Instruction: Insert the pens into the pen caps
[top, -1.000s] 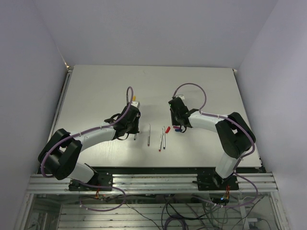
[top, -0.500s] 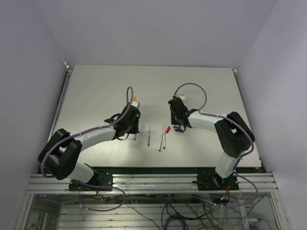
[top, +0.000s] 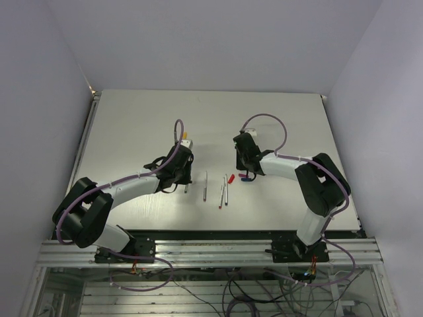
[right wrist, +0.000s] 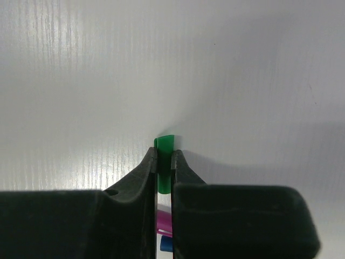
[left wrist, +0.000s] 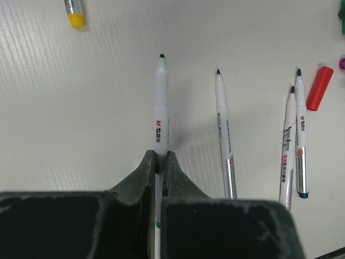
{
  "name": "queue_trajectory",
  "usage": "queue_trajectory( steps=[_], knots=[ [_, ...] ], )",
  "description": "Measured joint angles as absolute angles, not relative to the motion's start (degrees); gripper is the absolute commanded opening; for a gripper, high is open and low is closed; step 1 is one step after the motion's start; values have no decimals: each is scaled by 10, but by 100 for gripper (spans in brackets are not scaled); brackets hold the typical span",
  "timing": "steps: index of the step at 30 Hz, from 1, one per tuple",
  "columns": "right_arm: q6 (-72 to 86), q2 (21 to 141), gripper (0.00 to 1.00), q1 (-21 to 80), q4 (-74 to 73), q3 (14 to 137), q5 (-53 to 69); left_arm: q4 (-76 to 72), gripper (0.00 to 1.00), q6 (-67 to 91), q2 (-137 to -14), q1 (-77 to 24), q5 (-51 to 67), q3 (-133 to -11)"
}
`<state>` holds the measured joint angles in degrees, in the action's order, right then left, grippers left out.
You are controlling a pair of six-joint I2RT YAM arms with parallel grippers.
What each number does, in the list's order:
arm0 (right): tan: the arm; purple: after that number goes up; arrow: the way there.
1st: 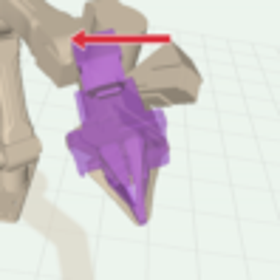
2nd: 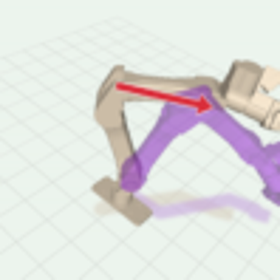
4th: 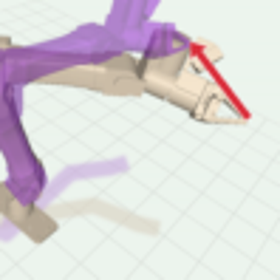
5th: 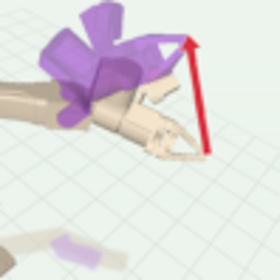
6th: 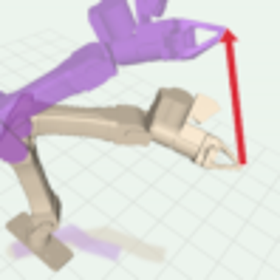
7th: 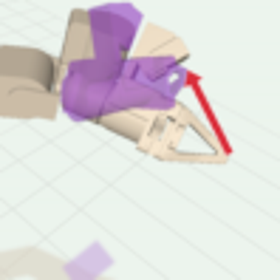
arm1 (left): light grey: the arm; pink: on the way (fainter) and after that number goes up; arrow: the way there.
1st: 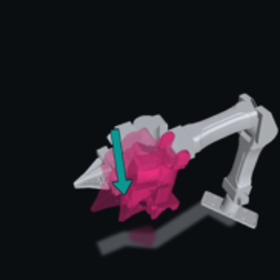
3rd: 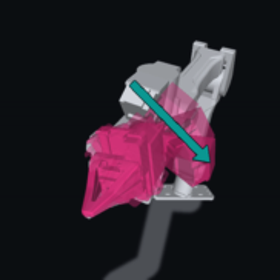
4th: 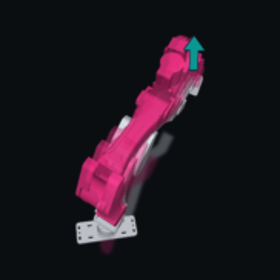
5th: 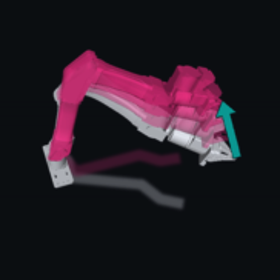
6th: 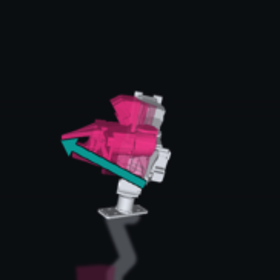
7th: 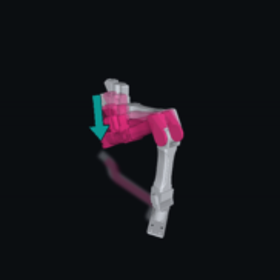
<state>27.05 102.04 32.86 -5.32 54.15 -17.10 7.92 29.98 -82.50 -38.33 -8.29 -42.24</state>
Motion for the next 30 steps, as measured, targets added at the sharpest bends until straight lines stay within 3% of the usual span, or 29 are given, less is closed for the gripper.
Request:
queue_trajectory(
  steps=[15,30],
  knots=[
    [233,950,0,323,-62,537,-166,58,7,276,-826,-383,-82,-439],
    [234,682,0,322,225,408,-134,-90,7,218,-802,-449,-55,-473]
  ],
)
